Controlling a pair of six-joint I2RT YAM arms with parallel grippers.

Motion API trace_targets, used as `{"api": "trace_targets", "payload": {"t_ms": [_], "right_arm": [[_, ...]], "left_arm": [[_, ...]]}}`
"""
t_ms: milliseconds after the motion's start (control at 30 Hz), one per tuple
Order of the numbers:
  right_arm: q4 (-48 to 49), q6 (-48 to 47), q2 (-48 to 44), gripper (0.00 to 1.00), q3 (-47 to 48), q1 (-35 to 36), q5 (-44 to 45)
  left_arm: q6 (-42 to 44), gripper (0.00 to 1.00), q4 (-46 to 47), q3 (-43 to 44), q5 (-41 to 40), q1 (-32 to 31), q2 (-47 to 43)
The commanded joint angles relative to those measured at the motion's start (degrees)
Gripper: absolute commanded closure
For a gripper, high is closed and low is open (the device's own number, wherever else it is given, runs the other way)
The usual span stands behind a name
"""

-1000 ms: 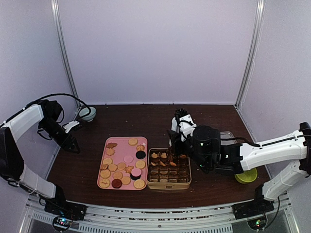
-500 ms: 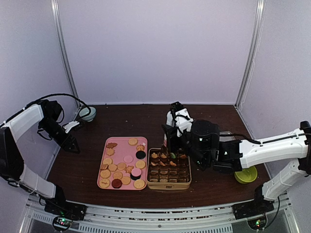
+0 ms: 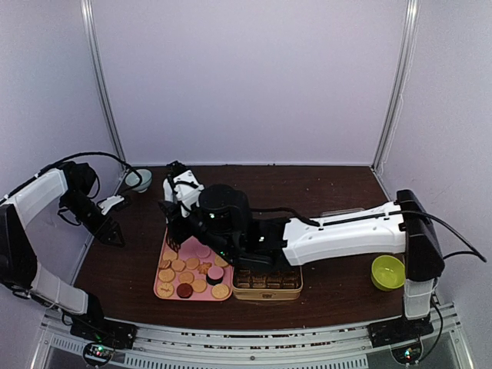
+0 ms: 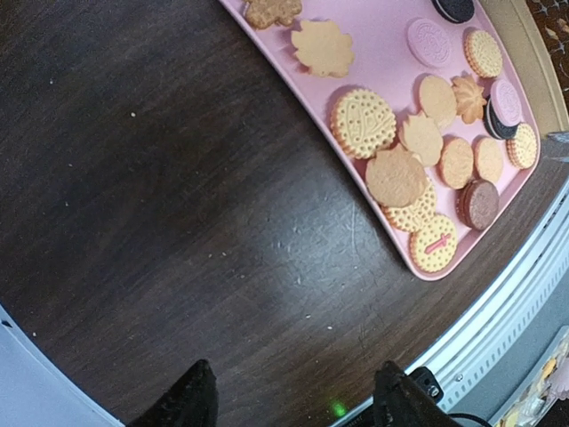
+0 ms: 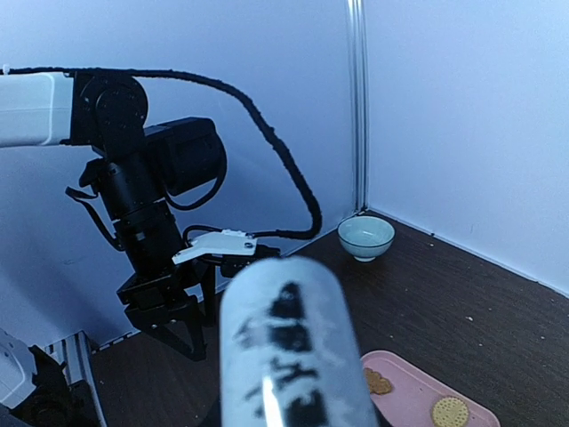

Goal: Pack the cookies
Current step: Pick up the fake cookies from the plate.

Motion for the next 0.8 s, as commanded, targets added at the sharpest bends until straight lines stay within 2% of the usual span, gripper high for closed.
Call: {"api": "trace_targets", "payload": {"t_ms": [0,267,767], "right_arm": [[-3.51,0.64,7.93,0.74,10.79,-0.12,-4.51],[-7.27,1.19,16.89,0.71,21.59,-0.41,-6.34],[-7.68,1.33,21.31,0.63,22.64,-1.32,-7.49]], "left_arm": [[1.5,0.38,1.93,-1.88,-0.23,1.19,-0.6],[2.86,0.38,2.75,-4.02,-0.47,1.9,-1.31],[3.33,0.38,2.67,-4.56,-0.63,1.92,-1.47]]}}
